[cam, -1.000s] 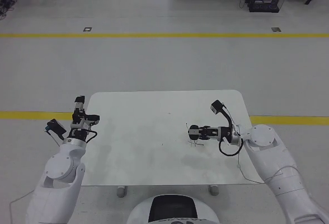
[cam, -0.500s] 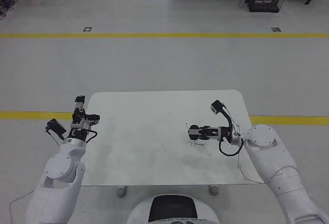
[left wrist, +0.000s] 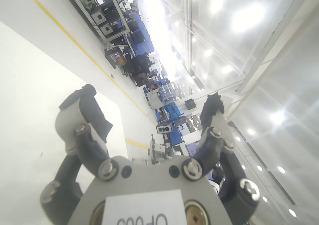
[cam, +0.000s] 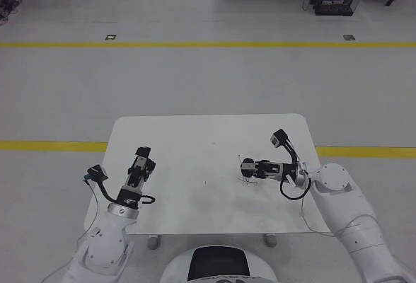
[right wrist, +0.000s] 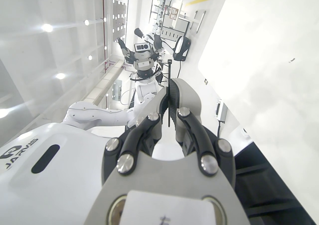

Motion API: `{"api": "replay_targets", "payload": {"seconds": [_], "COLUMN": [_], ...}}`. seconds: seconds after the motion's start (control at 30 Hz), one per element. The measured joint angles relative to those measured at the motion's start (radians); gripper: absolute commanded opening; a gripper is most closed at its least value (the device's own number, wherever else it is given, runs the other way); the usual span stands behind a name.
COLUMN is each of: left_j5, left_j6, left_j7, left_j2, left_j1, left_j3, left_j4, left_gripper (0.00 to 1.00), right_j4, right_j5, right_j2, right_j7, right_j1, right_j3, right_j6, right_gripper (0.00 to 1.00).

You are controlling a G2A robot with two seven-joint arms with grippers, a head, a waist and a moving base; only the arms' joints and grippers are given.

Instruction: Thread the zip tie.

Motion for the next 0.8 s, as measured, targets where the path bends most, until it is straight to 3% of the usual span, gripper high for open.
{"api": "replay_targets", "payload": {"seconds": [0.2, 0.37, 0.5, 0.63, 0.7, 0.8], "left_j5": [0.003, 0.099, 0.206, 0.292, 0.312, 0.316], "left_j6": [-0.013, -0.033, -0.002, 0.037, 0.04, 0.039], "left_j7": [-0.027, -0.103, -0.114, -0.114, -0.102, -0.095], "left_j2": [0.0, -0.005, -0.015, -0.028, -0.032, -0.033], "left_j1": [-0.012, -0.067, -0.138, -0.206, -0.222, -0.226], "left_j3": [0.016, 0.106, 0.206, 0.31, 0.34, 0.345], "left_j4": [-0.01, -0.046, -0.055, -0.039, -0.028, -0.024], "left_gripper": [1.0, 1.0, 1.0, 1.0, 1.0, 1.0], "right_j4": [-0.002, -0.011, -0.005, 0.005, 0.011, 0.012], "right_j5": [-0.001, 0.022, 0.042, 0.052, 0.054, 0.053], "right_j2": [0.0, -0.002, -0.002, -0.004, -0.006, -0.006], "right_j7": [-0.005, -0.085, -0.127, -0.148, -0.149, -0.15], "right_j1": [-0.002, -0.022, -0.028, -0.029, -0.026, -0.025], "right_j3": [-0.001, 0.002, 0.023, 0.028, 0.027, 0.027], "right_j6": [0.0, 0.0, 0.0, 0.0, 0.0, 0.0], "right_gripper": [0.0, 0.0, 0.0, 0.0, 0.0, 0.0]}}
